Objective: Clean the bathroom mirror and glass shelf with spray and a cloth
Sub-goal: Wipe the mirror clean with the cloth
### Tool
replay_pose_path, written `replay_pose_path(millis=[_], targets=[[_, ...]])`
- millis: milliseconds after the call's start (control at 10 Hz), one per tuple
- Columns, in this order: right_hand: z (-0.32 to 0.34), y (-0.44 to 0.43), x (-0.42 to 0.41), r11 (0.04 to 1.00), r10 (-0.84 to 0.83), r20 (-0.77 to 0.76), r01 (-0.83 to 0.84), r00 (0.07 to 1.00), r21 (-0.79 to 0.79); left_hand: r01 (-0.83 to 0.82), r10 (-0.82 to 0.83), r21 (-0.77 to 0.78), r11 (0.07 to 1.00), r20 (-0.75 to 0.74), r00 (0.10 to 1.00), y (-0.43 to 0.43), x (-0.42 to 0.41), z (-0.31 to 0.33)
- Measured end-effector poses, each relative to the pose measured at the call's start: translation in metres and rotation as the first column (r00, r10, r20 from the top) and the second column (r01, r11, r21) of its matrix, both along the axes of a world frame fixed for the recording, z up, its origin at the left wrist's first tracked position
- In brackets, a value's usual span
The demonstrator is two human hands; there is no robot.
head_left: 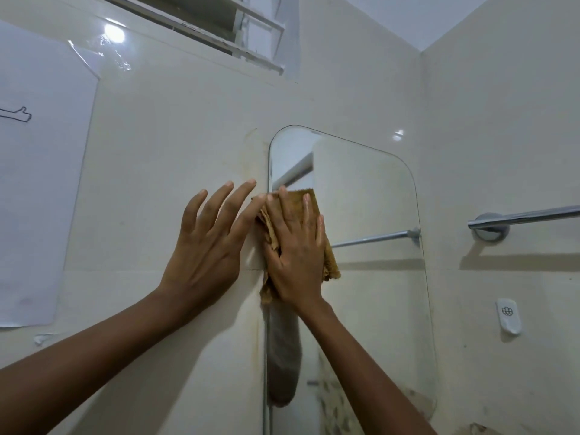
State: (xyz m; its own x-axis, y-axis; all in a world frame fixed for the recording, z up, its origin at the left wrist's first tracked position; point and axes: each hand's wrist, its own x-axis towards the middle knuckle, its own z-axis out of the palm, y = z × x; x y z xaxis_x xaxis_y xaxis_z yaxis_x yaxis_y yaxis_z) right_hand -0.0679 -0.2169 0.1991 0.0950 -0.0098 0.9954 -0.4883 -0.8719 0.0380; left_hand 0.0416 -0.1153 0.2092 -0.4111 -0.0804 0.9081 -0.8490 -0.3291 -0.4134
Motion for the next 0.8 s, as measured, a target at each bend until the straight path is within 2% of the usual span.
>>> replay_pose_path(millis=[100, 200, 400, 600, 700, 800], targets=[[-0.037, -0.001, 0.002, 0.999, -0.038, 0.005, 0.038, 0.999, 0.009, -0.032, 0.032, -0.016, 0.999, 0.003, 0.999, 0.0, 0.002, -0.001], [-0.084, -0.004, 0.006, 0.99, -0.144, 0.024, 0.144, 0.989, 0.005, -0.121, 0.121, -0.009, 0.993, 0.042, 0.992, -0.001, 0.006, 0.0], [-0.169, -0.002, 0.008, 0.962, -0.253, 0.087, 0.26, 0.964, -0.086, -0.225, 0.223, -0.003, 0.974, 0.144, 0.964, -0.002, 0.007, -0.002], [-0.232, -0.028, 0.004, 0.882, -0.432, 0.13, 0.448, 0.892, -0.146, -0.242, 0.242, -0.021, 0.97, 0.17, 0.955, -0.005, 0.01, -0.002], [-0.24, -0.048, 0.004, 0.936, -0.346, 0.065, 0.34, 0.936, 0.089, -0.227, 0.229, -0.03, 0.973, 0.196, 0.954, -0.005, 0.01, -0.003], [-0.385, -0.12, -0.052, 0.96, -0.263, 0.333, 0.21, 0.905, 0.186, -0.202, 0.206, -0.043, 0.978, 0.219, 0.954, -0.006, 0.009, -0.004]])
